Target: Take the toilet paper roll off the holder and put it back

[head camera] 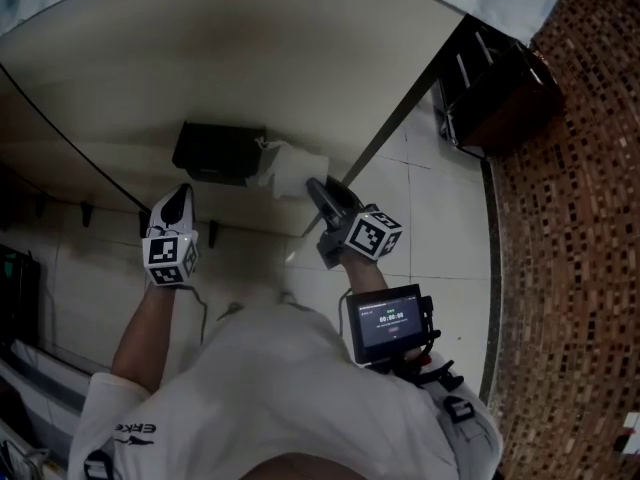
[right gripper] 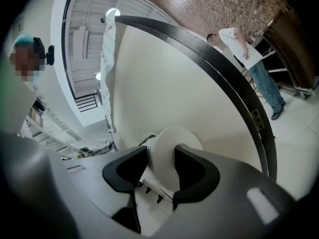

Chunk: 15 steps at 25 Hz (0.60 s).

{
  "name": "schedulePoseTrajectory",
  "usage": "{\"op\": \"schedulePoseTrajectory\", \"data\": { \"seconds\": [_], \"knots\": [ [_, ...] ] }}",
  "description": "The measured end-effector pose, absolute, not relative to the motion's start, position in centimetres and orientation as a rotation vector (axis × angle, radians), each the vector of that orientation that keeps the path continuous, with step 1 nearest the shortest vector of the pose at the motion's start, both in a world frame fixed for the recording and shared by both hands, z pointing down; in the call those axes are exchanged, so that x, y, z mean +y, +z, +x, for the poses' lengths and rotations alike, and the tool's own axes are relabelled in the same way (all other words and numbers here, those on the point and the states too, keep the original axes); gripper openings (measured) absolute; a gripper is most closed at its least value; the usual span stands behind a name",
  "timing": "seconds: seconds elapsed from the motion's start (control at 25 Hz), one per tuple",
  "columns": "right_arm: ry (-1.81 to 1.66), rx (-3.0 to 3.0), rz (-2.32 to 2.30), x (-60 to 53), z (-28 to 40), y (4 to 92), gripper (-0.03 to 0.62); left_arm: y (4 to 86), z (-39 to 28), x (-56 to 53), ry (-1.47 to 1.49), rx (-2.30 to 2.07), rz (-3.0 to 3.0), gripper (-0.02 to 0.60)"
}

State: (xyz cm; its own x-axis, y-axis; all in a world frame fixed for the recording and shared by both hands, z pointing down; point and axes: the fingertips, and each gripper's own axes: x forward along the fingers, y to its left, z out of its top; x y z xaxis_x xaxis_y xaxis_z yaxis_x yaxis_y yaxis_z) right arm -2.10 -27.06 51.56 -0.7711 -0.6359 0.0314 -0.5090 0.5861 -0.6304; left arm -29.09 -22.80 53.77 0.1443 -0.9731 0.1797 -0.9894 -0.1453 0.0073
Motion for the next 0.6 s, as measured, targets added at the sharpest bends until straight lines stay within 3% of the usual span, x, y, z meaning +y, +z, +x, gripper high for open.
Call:
{"op": "schedulePoseTrajectory", "data": {
  "seconds": [0.6],
  "knots": [
    [-1.046,2.594,-0.962,-26.5,-2.3,54.1,0.187,57.5,-27.8,-24.3,0.458,-1.807,2.363,0.010]
  ]
}}
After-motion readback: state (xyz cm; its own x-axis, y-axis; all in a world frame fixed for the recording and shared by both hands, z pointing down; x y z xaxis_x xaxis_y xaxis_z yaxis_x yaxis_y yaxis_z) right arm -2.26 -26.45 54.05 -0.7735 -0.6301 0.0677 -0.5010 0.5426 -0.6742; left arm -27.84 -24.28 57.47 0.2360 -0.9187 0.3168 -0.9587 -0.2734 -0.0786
